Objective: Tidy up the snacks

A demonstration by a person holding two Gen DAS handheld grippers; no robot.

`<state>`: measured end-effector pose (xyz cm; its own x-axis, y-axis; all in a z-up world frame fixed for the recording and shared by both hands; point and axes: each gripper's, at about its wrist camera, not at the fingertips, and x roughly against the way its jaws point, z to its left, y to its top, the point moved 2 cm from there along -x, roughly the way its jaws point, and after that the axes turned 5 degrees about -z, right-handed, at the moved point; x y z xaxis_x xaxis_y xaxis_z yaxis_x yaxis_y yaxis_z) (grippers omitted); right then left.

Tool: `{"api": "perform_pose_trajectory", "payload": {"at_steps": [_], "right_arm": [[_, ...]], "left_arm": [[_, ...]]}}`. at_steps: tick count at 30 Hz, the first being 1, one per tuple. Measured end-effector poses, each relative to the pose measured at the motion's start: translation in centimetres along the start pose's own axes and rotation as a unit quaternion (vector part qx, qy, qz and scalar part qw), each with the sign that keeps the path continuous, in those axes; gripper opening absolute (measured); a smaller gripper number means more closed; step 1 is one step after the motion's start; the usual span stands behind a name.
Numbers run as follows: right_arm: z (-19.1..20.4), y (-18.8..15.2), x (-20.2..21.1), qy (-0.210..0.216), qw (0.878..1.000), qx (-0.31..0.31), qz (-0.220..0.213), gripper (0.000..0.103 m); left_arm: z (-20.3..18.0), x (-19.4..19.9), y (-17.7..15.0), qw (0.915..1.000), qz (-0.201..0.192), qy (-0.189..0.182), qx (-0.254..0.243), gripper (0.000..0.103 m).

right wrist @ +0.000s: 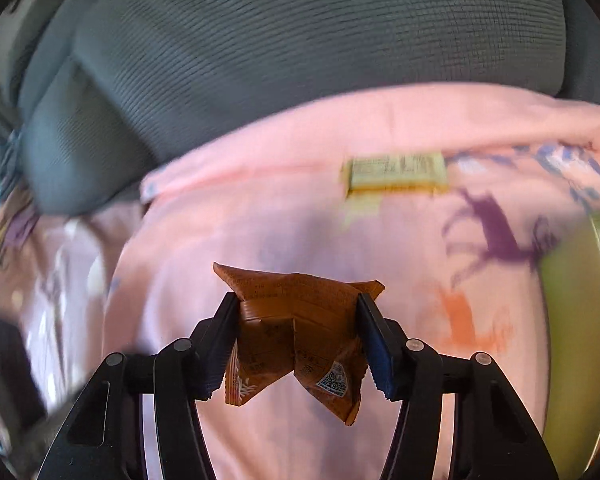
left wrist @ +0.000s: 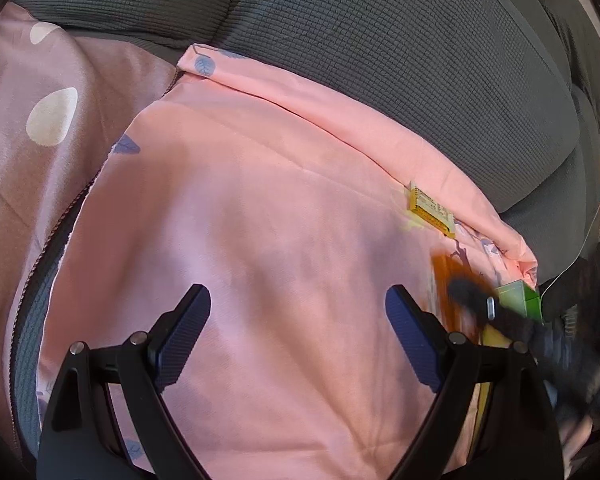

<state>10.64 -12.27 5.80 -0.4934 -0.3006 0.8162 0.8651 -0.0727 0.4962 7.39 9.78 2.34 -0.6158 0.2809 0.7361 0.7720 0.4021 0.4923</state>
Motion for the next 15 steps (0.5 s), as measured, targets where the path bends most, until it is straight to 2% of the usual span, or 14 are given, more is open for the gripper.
{"api": "perform_pose_trajectory", "payload": {"at_steps": [4,8,12,15], "right_arm": [[0.2,-2.7,0.7,-0.008,0.999,0.038,0.023,0.06],[0.7,-3.1,0.0,-0.014,0.998,0.059,0.029,0.061],[0.0,-3.3,0.5,-0.001,0.998,0.048,0.034,0.063],[-0.3,-3.4,1.5,-0.001,0.999,0.036,0.015,0.064]], "left_arm": [[-0.2,-0.2,-0.5,0.9998,0.004,0.016,-0.01,0.089],[-0.7,-0.3,-1.0,0.9996,0.011,0.016,-0.022,0.089],[-1.4,-0.1,-1.6,0.9992,0.009,0.013,-0.036,0.089],[-2.0,0.0,-2.1,0.999,0.01,0.008,-0.044,0.089]]}}
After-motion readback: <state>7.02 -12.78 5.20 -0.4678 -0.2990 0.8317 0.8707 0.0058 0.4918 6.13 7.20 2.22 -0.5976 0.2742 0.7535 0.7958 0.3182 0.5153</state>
